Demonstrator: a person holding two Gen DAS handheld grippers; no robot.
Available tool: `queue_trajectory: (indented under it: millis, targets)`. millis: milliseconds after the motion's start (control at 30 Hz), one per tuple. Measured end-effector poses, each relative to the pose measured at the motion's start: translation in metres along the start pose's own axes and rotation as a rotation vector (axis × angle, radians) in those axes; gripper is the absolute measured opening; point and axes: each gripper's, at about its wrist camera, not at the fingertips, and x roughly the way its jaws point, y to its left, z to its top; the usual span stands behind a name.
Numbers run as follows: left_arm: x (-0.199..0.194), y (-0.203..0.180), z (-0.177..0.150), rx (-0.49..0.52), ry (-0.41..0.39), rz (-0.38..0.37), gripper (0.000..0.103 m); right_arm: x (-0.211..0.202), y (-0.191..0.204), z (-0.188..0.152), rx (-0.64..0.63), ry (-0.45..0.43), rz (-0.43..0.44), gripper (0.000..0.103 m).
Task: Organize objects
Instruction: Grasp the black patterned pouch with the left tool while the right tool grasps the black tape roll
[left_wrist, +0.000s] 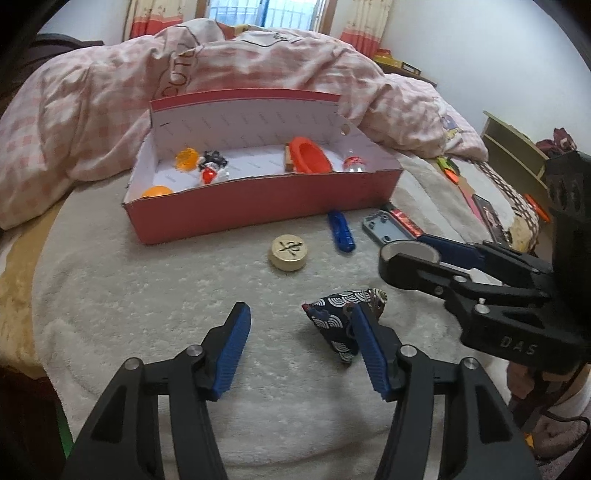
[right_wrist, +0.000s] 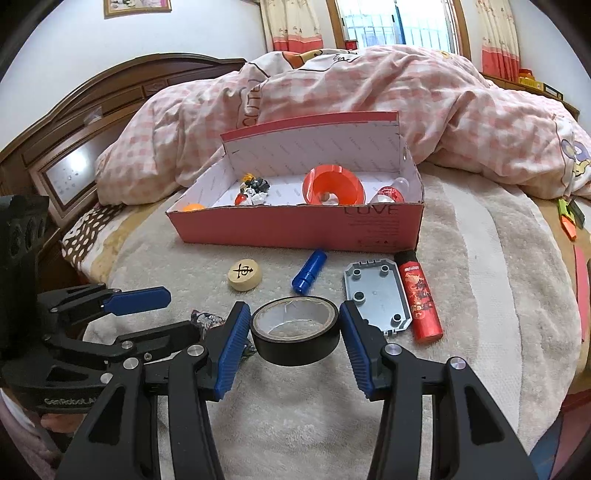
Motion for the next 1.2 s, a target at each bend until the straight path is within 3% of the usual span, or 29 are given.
queue_trajectory:
  millis: [300, 567, 800, 867, 1200]
  targets:
    - [-0.003, -0.009, -0.001, 0.051, -0.023, -0.015, 0.058, -0.003, -0.005, -0.001, 0.009, -0.007, -0.001, 0.051]
    - [0.023, -0.021, -0.004, 0.103, 0.02, 0.054, 0.058, -0.002, -0.009, -0.004, 0.014, 0.0, 0.004, 0.051]
    - [0.029, -0.02, -0.005, 0.094, 0.022, 0.061, 0.058, 0.001, -0.01, -0.005, 0.02, 0.009, 0.013, 0.051]
    - [0.029, -0.021, -0.005, 0.102, 0.024, 0.054, 0.049, 0.001, -0.01, -0.006, 0.02, 0.01, 0.016, 0.051]
    - [0.022, -0.018, -0.002, 0.084, -0.007, 0.087, 0.045, 0.001, -0.01, -0.005, 0.02, 0.011, 0.016, 0.051]
